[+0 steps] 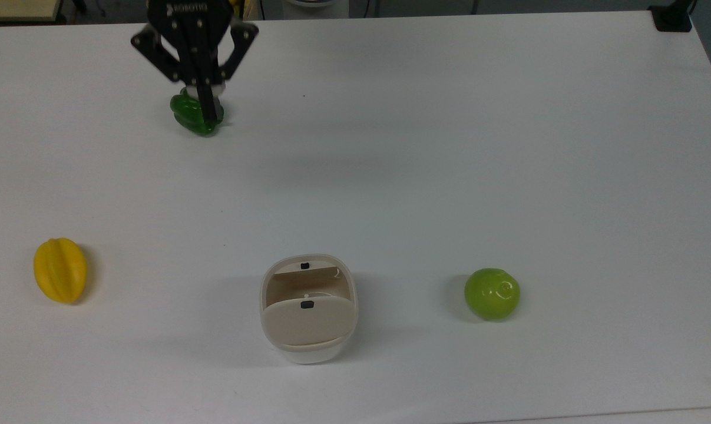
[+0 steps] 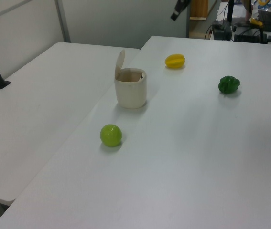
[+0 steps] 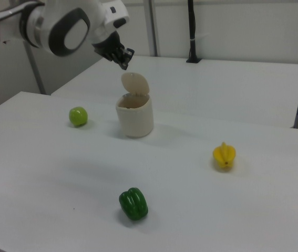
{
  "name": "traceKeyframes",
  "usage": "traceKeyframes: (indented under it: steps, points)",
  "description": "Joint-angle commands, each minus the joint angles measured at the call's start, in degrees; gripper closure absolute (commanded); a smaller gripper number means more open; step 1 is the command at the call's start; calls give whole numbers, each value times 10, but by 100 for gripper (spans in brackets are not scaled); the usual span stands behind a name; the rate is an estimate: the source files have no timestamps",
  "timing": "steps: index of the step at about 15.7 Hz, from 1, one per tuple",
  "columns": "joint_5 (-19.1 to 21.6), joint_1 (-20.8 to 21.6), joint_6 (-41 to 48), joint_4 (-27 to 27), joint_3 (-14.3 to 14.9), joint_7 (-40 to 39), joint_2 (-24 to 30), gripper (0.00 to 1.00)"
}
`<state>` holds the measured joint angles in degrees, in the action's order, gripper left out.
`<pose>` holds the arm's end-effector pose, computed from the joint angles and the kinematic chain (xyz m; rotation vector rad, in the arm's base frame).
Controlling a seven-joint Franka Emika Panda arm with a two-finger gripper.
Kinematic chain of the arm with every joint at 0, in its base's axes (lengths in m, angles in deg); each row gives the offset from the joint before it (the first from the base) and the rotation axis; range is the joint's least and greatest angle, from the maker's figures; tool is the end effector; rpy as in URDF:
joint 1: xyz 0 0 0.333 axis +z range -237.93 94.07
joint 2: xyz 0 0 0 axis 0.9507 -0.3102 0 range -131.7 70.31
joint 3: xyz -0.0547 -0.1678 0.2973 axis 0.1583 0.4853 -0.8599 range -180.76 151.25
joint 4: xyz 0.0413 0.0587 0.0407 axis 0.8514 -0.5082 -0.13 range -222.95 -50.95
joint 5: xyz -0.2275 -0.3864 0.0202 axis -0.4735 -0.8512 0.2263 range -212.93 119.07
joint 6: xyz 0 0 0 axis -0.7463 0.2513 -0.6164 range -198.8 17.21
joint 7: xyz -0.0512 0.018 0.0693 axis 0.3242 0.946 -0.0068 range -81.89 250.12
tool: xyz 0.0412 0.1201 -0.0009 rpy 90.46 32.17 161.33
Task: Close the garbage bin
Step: 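Move the gripper over the cream bin behind its raised lid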
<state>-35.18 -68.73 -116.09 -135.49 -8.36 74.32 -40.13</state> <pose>0.7301 -0.0273 0.6271 -2.8983 -0.0451 -0.9193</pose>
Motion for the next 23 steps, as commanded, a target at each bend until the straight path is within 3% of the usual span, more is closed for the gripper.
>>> traceKeyframes:
  steps: [1, 6, 13, 17, 23]
  points:
    - [34, 3, -67, 41, -1, -18, -50, 100]
    - [31, 22, -89, 114, -3, -26, -105, 100]
    - [27, 65, -264, 117, -2, -24, -176, 100]
    - [26, 71, -291, 120, -2, -26, -189, 100]
    - [25, 68, -307, 184, -2, -25, -247, 100]
